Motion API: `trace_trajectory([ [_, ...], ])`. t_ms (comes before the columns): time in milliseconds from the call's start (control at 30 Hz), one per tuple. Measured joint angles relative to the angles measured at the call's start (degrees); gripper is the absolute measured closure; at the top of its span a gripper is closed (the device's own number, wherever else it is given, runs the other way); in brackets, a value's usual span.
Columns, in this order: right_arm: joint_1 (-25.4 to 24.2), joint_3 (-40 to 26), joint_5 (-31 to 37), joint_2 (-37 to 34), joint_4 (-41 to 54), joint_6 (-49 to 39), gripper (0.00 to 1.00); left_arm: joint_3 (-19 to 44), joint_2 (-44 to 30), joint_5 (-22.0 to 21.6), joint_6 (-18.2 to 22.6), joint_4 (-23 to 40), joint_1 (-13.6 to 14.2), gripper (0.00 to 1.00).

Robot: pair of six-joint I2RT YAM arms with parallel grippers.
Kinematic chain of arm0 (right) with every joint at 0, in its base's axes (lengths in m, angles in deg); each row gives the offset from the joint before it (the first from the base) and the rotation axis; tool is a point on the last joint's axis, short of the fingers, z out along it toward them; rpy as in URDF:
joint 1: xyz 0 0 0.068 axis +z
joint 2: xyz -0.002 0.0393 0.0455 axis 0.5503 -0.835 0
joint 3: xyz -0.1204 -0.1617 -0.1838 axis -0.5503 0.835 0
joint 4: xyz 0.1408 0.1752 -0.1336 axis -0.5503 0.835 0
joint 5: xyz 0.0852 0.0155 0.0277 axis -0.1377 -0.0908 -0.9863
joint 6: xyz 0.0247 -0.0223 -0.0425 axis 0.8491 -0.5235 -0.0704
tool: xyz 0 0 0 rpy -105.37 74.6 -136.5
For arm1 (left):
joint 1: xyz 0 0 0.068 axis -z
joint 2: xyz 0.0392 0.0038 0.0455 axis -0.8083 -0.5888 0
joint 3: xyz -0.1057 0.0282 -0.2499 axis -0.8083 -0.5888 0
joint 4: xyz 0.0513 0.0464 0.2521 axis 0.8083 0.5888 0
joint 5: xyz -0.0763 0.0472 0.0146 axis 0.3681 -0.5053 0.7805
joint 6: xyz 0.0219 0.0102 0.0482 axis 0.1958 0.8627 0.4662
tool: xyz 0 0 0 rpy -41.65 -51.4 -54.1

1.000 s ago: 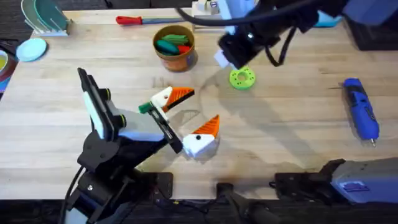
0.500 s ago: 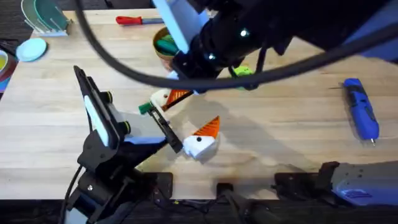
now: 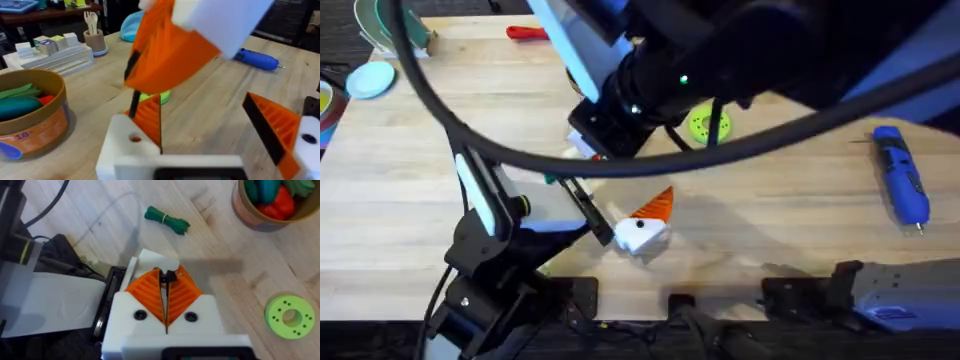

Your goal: Pick up the gripper from the table and insert it into the empty holder that is missing its gripper. Then pick up a screw, insert it into the mounting hole, and use the screwdriver to tighten it. Finally, clean up the table by picking up the vegetable and placing it into the bucket.

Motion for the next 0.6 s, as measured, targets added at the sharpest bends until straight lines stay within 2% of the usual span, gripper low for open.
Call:
trace_trajectory([
  [600,0.9,0.0,0.0,-2.5,0.4,0.5,0.995,0.0,0.0,0.0,0.0,0.0,0.0,0.008],
])
